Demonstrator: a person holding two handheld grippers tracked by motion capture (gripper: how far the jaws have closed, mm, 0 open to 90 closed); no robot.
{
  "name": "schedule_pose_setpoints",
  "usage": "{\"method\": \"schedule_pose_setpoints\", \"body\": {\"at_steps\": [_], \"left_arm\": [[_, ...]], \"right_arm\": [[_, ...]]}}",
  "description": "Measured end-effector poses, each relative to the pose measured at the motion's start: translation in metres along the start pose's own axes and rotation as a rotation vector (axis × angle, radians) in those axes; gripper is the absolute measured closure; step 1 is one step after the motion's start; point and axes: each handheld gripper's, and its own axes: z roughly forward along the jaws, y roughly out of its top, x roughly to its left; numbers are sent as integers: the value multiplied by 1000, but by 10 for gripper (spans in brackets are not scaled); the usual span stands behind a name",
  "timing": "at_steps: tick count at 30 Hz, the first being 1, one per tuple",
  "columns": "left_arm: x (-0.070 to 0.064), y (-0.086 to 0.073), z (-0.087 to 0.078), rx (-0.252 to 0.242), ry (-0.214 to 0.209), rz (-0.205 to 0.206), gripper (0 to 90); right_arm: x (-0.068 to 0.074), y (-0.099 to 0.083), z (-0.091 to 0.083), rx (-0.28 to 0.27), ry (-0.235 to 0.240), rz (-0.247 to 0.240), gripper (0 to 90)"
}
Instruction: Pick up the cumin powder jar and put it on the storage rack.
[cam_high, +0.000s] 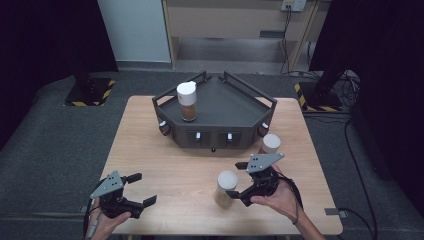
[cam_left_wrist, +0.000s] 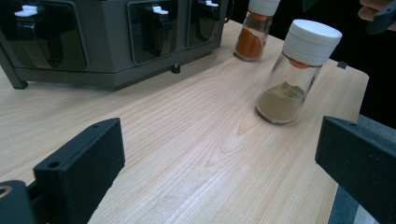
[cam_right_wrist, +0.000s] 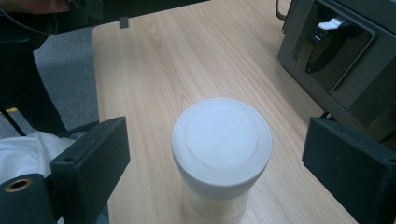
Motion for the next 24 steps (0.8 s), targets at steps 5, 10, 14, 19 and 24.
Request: {"method": "schedule_pose_setpoints", "body": {"at_steps": [5, 10, 14, 19, 24], "left_arm": [[0, 0, 0, 2, 0, 1, 2], [0, 1, 1, 5, -3, 3, 2], [0, 1, 1, 7, -4, 3, 2], [0, 1, 1, 10, -5, 5, 2], [0, 1, 1, 10, -4, 4, 2]], "right_arm": [[-1, 0, 10, 21, 12, -4, 97], [-2, -2, 17, 31, 11, -2, 106], [-3, -4, 20, 32, 15, 2, 119], [-3, -4, 25, 40, 15, -4, 143], [-4, -5, 27, 41, 11, 2, 153]]}}
